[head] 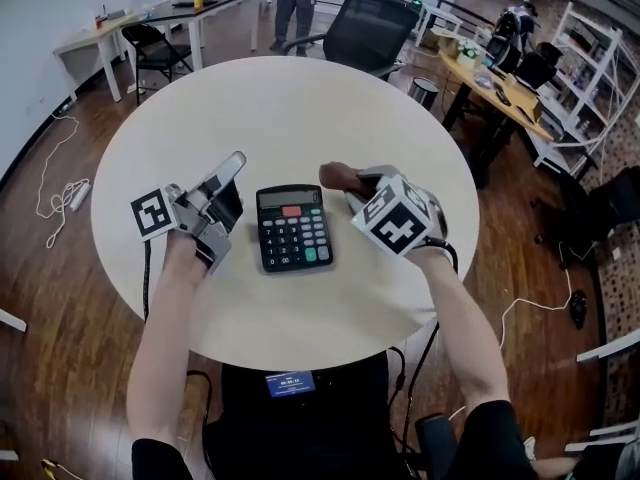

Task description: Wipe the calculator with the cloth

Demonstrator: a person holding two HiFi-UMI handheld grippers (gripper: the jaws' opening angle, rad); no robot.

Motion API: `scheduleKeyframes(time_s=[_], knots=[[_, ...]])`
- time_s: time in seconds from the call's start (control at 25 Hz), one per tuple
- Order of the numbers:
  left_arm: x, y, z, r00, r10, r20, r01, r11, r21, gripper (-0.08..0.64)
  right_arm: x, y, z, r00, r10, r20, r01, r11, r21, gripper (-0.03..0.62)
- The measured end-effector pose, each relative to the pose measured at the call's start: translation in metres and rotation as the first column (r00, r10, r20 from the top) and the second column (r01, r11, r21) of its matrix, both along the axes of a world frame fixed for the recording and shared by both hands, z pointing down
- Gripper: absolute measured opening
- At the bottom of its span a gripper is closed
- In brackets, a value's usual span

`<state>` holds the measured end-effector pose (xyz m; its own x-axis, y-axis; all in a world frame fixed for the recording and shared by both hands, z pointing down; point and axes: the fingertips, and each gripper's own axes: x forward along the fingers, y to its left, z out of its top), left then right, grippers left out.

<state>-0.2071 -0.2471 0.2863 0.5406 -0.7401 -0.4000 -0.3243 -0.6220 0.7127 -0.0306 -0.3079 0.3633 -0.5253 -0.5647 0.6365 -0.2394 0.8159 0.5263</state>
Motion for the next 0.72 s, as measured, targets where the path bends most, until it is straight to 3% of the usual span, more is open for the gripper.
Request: scheduleKeyframes(time_s=[0.2, 0.48, 0.72], knots=[[-0.005, -0.002, 0.002, 1.0, -0.018, -0.004, 0.018, 1.0, -0.004, 0.005, -0.009, 0.025, 0.03, 0.966, -0.153, -0.207, 0.169, 0.983, 0.065, 0.104], [-0.004, -0.001, 0.002, 1.0, -0.019, -0.016, 0.019, 1.0, -0.008, 0.005, 0.016, 0.092, 0.04, 0.889, -0.306, -0.342, 0.346, 0.936, 0.061, 0.104], [-0.006, -0.002, -0.001, 0.999, -0.031, -0.035, 0.031, 1.0, -0.007, 0.005, 0.036, 0.147, 0.041, 0.82, -0.402, -0.408, 0.45, 0.892, 0.026, 0.104]])
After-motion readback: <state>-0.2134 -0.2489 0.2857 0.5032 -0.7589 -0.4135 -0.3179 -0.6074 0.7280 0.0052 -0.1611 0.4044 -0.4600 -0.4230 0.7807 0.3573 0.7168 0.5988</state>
